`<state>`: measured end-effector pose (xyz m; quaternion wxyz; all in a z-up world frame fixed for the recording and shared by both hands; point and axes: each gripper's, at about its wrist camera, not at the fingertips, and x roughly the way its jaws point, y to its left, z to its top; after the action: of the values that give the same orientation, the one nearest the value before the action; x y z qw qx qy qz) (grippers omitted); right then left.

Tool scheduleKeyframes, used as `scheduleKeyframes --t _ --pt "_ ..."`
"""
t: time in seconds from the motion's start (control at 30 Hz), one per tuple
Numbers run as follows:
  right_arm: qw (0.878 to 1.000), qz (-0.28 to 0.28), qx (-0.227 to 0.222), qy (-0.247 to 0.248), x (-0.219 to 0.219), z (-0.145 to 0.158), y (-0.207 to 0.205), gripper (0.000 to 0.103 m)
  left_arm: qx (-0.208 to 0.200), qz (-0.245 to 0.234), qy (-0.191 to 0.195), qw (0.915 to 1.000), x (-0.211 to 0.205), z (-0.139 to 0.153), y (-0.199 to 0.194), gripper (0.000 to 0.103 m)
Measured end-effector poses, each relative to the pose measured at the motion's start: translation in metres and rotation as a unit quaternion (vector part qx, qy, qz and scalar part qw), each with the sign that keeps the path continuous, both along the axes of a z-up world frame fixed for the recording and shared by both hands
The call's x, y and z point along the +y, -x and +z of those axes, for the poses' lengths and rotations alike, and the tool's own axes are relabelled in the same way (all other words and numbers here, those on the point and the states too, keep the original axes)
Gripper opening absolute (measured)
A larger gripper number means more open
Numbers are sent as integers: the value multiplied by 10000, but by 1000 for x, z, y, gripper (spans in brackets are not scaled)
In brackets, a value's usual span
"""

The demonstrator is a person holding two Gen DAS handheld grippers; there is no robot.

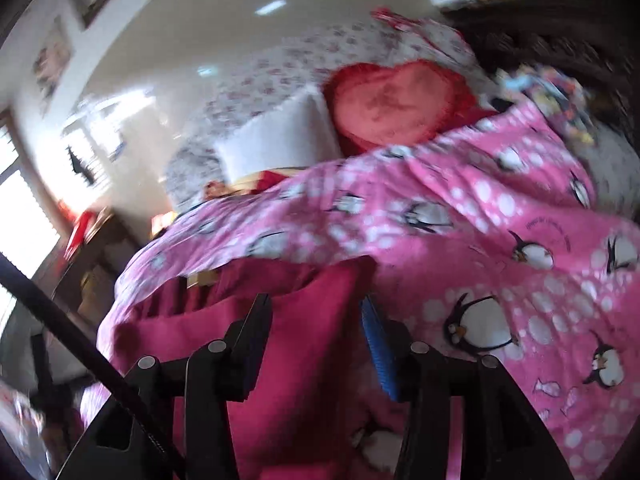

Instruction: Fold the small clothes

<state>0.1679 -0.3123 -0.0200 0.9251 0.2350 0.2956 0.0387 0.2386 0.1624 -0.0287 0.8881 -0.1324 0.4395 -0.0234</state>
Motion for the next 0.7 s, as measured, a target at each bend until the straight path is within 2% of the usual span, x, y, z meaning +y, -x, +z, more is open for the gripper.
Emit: scheduleKeyframes --t 0.03,0.07,0.13,0.27,0.37,0.47,0.5,0.57,0.6,0.7 --pt "9999 152 -51 59 8 5 6 52 -83 57 64 9999 0 4 1 63" --pt "9995 282 -75 116 15 8 11 52 -134 97 93 9998 0 5 4 68" --pt "9986 493 -113 178 27 10 17 52 -218 132 119 9996 -7 6 4 70" --pt "9971 608 -19 452 41 5 21 52 -48 -8 193 9998 -21 2 0 71" --pt "9973 666 -30 296 41 3 26 52 -308 -20 378 9988 -23 12 7 71" --pt "9972 686 39 292 41 -2 22 52 -102 -176 107 9997 -40 8 -2 71" --pt "9972 669 52 318 42 -2 22 52 53 -288 -11 9996 -49 2 -7 67" --pt "9976 632 61 259 42 -4 22 52 216 -300 -44 9993 -54 -6 -10 16" --pt "9978 626 52 213 41 -4 23 52 267 -290 -14 9992 -54 -7 -9 16" --pt "9974 653 16 298 42 0 27 52 -88 -401 -8 9992 -50 8 11 13"
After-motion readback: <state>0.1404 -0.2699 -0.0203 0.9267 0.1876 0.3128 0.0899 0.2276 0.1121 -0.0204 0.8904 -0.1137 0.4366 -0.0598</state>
